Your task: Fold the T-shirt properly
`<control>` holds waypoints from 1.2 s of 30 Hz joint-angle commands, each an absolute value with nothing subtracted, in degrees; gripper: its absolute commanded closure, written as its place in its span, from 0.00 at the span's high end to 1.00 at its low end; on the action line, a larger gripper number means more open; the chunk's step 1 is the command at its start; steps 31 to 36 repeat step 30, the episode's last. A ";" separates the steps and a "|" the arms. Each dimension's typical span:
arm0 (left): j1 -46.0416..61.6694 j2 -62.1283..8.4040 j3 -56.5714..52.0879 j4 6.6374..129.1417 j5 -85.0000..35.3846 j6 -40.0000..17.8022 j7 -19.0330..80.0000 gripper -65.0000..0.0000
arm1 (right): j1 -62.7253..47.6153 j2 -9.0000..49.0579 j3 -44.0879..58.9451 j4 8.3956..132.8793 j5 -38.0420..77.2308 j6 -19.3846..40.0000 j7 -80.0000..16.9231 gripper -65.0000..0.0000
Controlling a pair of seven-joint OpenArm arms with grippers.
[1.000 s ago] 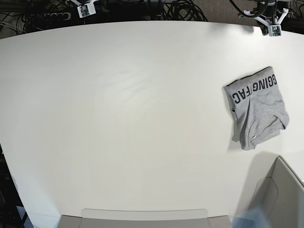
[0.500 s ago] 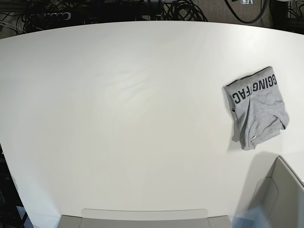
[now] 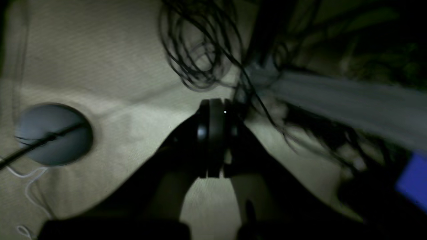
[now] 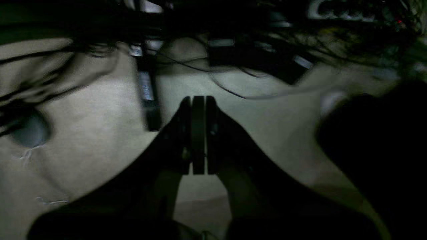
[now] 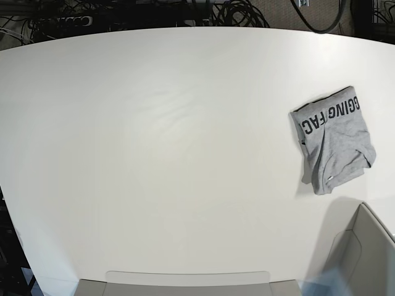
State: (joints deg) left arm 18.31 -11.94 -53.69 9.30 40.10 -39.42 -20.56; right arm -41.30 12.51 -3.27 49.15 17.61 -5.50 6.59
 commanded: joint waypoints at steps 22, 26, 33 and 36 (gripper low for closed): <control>7.78 -14.29 -53.85 0.00 47.87 -8.40 -8.22 0.00 | -6.37 15.08 -4.26 0.00 0.40 -18.86 16.22 0.00; 7.69 -12.79 -53.85 0.00 47.87 -7.08 -8.66 0.00 | -6.29 14.29 -3.91 0.00 -2.42 -22.73 16.22 0.00; 5.85 -12.00 -53.85 0.00 47.87 -7.08 -8.31 0.00 | -6.20 13.32 -4.00 0.00 -2.68 -22.73 16.22 0.00; 5.85 -12.00 -53.85 0.00 47.87 -7.08 -8.31 0.00 | -6.20 13.32 -4.00 0.00 -2.68 -22.73 16.22 0.00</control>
